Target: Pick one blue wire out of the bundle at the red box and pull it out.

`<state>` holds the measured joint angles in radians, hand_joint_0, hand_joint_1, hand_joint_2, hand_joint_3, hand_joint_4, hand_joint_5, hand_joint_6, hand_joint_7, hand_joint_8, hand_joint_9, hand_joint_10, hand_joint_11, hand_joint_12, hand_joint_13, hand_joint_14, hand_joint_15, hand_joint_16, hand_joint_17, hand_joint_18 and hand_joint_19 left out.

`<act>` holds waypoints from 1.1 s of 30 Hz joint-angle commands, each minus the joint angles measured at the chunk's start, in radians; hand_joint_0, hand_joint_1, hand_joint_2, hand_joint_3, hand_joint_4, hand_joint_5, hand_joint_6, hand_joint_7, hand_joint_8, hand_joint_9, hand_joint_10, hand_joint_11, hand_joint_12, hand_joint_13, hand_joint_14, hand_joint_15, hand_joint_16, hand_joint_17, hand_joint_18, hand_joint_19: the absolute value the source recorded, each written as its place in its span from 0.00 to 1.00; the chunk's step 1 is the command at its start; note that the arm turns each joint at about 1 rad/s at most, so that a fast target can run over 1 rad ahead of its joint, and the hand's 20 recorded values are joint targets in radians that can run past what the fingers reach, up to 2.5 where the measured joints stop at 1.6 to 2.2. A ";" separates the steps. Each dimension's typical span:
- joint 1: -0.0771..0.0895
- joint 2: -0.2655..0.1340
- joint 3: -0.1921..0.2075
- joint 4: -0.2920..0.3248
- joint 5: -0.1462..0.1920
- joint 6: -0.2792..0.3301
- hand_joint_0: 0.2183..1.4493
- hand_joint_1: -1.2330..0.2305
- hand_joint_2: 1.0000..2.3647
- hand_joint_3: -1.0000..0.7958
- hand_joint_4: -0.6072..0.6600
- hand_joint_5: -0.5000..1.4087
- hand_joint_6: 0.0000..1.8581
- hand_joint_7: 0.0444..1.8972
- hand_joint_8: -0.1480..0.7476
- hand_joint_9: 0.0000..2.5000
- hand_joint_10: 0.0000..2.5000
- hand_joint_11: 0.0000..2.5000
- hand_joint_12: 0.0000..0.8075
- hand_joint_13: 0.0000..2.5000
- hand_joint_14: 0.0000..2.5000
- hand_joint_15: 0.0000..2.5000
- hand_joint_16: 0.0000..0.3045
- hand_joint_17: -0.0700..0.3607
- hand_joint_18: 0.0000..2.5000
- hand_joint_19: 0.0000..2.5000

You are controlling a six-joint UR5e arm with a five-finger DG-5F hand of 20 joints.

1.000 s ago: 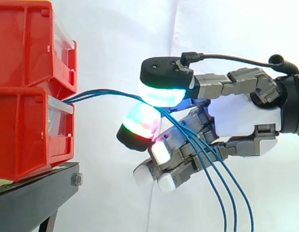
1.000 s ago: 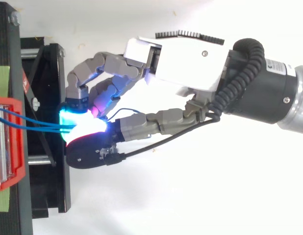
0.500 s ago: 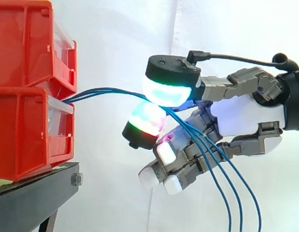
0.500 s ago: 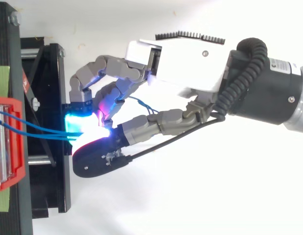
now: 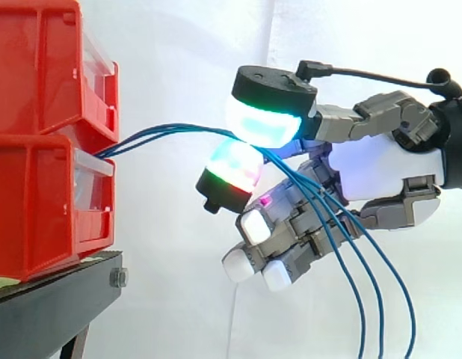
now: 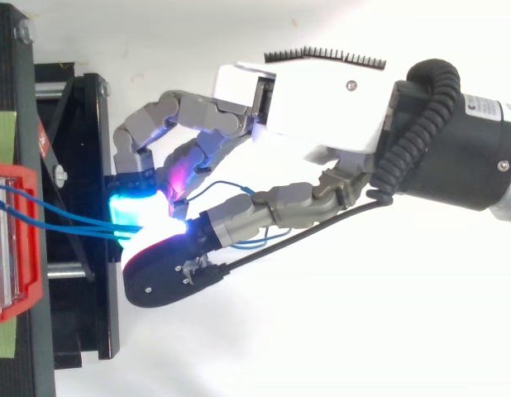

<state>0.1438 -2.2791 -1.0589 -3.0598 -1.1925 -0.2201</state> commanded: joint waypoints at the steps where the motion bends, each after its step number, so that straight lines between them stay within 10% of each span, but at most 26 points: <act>1: 0.000 0.001 0.000 -0.005 0.001 0.013 0.45 0.32 0.00 0.28 0.30 0.14 0.51 0.72 0.46 0.38 0.01 0.22 0.49 0.31 0.01 0.15 0.16 0.42 0.29 0.15; 4: 0.000 0.001 0.000 -0.005 -0.001 0.016 0.36 0.33 0.00 0.28 0.28 0.14 0.50 0.51 0.46 0.37 0.00 0.23 0.49 0.30 0.01 0.15 0.16 0.42 0.28 0.16; 11: -0.001 0.003 0.002 -0.005 -0.002 0.025 0.30 0.45 0.00 0.28 0.30 0.17 0.48 0.50 0.47 0.38 0.00 0.22 0.49 0.30 0.01 0.16 0.16 0.42 0.26 0.18; 18: -0.006 0.003 0.002 -0.005 -0.002 0.027 0.35 0.33 0.00 0.32 0.36 0.17 0.50 0.52 0.49 0.38 0.01 0.23 0.50 0.30 0.01 0.16 0.16 0.42 0.26 0.18; 25: -0.007 0.001 0.002 -0.005 -0.010 0.027 0.46 0.29 0.00 0.28 0.20 0.15 0.51 0.61 0.45 0.36 0.00 0.21 0.49 0.30 0.01 0.15 0.16 0.42 0.28 0.15; 33: -0.007 0.001 0.000 -0.005 -0.012 0.027 0.36 0.33 0.00 0.28 0.19 0.15 0.50 0.56 0.41 0.34 0.01 0.19 0.46 0.28 0.01 0.14 0.15 0.41 0.26 0.15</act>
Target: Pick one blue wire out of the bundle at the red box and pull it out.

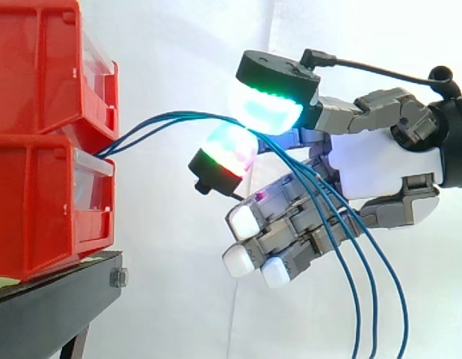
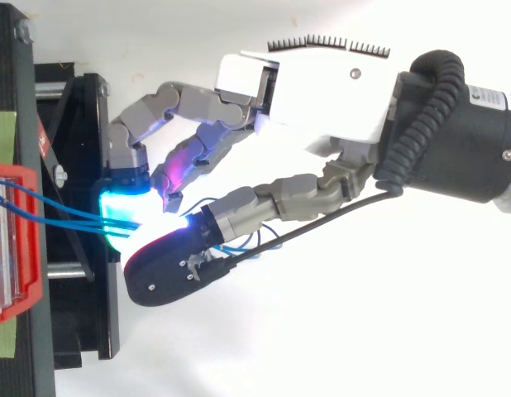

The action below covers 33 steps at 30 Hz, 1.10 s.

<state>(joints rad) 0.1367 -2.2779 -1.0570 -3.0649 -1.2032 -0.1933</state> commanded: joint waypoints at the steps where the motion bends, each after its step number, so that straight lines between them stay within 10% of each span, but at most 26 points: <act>1: 0.000 0.000 0.000 0.000 -0.001 0.000 0.33 0.36 0.00 0.28 0.21 0.15 0.49 0.57 0.40 0.34 0.00 0.18 0.45 0.28 0.01 0.14 0.15 0.40 0.25 0.15; 9: -0.002 0.000 0.000 -0.009 -0.001 0.000 0.31 0.44 0.00 0.28 0.25 0.18 0.47 0.50 0.35 0.36 0.00 0.12 0.45 0.29 0.01 0.15 0.15 0.40 0.23 0.18; 15: -0.003 0.000 0.000 -0.026 -0.009 0.015 0.38 0.27 0.01 0.39 0.26 0.17 0.49 0.65 0.39 0.35 0.00 0.15 0.46 0.30 0.01 0.15 0.15 0.40 0.26 0.16; 21: -0.005 0.000 0.000 -0.037 -0.013 0.020 0.42 0.26 0.00 0.28 0.12 0.17 0.50 0.63 0.34 0.33 0.00 0.13 0.45 0.29 0.01 0.14 0.15 0.40 0.27 0.14; 33: -0.006 0.000 -0.001 -0.037 -0.015 0.020 0.29 0.46 0.00 0.28 0.29 0.22 0.45 0.51 0.32 0.35 0.00 0.04 0.43 0.29 0.01 0.14 0.15 0.39 0.24 0.17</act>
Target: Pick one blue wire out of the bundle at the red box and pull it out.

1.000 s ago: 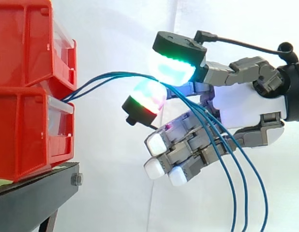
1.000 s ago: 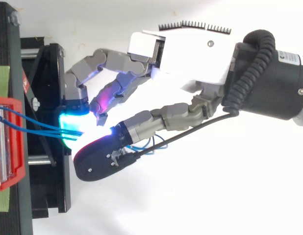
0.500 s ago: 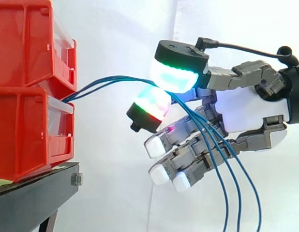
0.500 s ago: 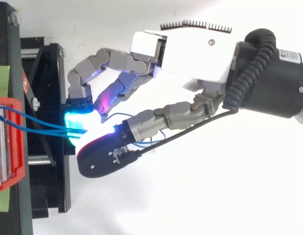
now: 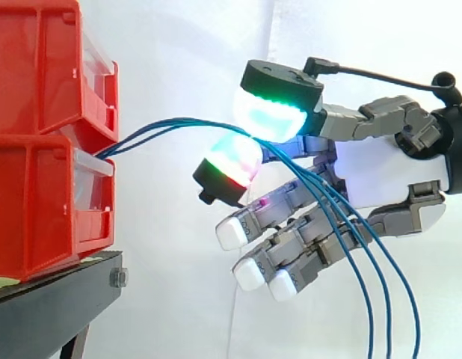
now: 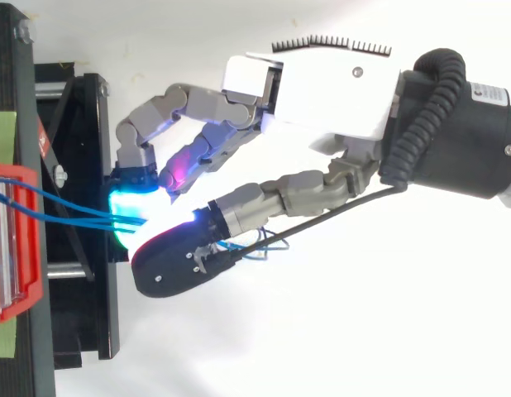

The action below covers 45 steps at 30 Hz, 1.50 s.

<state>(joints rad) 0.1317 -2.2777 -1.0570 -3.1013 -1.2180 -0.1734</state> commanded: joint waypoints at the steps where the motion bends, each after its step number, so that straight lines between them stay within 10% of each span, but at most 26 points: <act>1: -0.001 0.000 0.000 -0.002 0.000 0.000 0.29 0.47 0.00 0.28 0.31 0.22 0.44 0.48 0.32 0.35 0.00 0.04 0.43 0.29 0.01 0.14 0.14 0.39 0.24 0.17; 13: -0.003 0.000 0.000 0.000 0.000 0.000 0.36 0.22 0.01 0.34 0.24 0.18 0.47 0.52 0.33 0.30 0.00 0.08 0.45 0.27 0.01 0.14 0.15 0.40 0.24 0.15; 28: -0.003 0.000 0.000 -0.002 0.000 0.000 0.14 0.35 0.00 0.28 0.36 0.22 0.40 0.50 0.38 0.29 0.00 0.06 0.53 0.25 0.00 0.14 0.20 0.47 0.24 0.14; 33: -0.003 0.001 0.000 0.000 0.000 0.000 0.16 0.44 0.00 0.28 0.36 0.22 0.40 0.54 0.40 0.32 0.00 0.07 0.53 0.26 0.01 0.14 0.19 0.46 0.23 0.16; 45: -0.003 0.000 0.006 -0.002 0.000 0.000 0.30 0.31 0.01 0.36 0.48 0.23 0.46 0.61 0.47 0.40 0.00 0.16 0.49 0.32 0.01 0.21 0.15 0.40 0.26 0.19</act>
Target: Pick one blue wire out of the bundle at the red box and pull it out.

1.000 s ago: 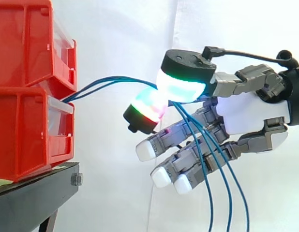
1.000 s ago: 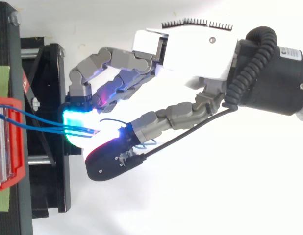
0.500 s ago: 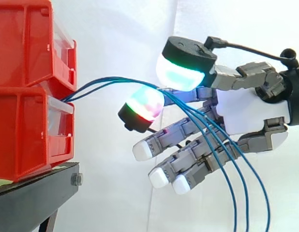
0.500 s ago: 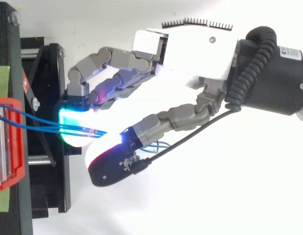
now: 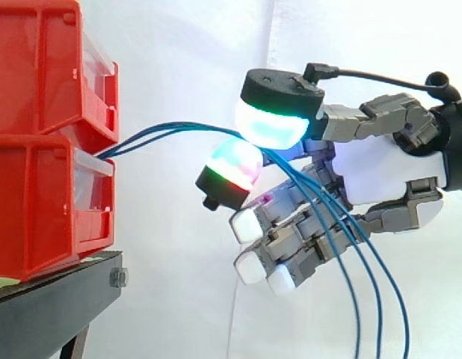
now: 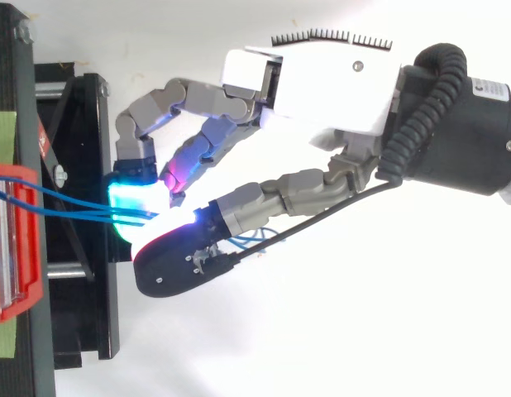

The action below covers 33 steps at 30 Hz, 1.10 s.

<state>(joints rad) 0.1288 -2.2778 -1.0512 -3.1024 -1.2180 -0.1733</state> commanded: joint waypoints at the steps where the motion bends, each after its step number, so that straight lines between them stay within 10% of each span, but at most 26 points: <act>1: 0.000 0.001 0.000 -0.001 0.000 0.000 0.31 0.30 0.01 0.37 0.49 0.23 0.47 0.61 0.48 0.39 0.00 0.16 0.50 0.33 0.01 0.21 0.15 0.40 0.27 0.18; 9: 0.000 0.000 0.002 -0.001 -0.006 0.000 0.36 0.23 0.00 0.28 0.41 0.20 0.49 0.58 0.45 0.33 0.00 0.16 0.50 0.29 0.01 0.18 0.16 0.41 0.26 0.15; 15: 0.000 0.000 0.002 0.001 -0.008 0.000 0.21 0.23 0.00 0.28 0.41 0.20 0.49 0.53 0.45 0.32 0.00 0.16 0.53 0.28 0.01 0.17 0.18 0.44 0.26 0.14; 22: 0.000 0.000 0.005 -0.001 -0.008 0.000 0.16 0.54 0.00 0.28 0.41 0.21 0.47 0.55 0.49 0.34 0.00 0.15 0.57 0.27 0.01 0.18 0.20 0.48 0.23 0.18; 33: 0.000 0.001 0.005 -0.001 -0.008 0.000 0.30 0.31 0.01 0.40 0.54 0.21 0.49 0.62 0.50 0.35 0.00 0.19 0.51 0.32 0.01 0.22 0.16 0.41 0.26 0.19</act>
<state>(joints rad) 0.1289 -2.2772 -1.0462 -3.1032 -1.2257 -0.1733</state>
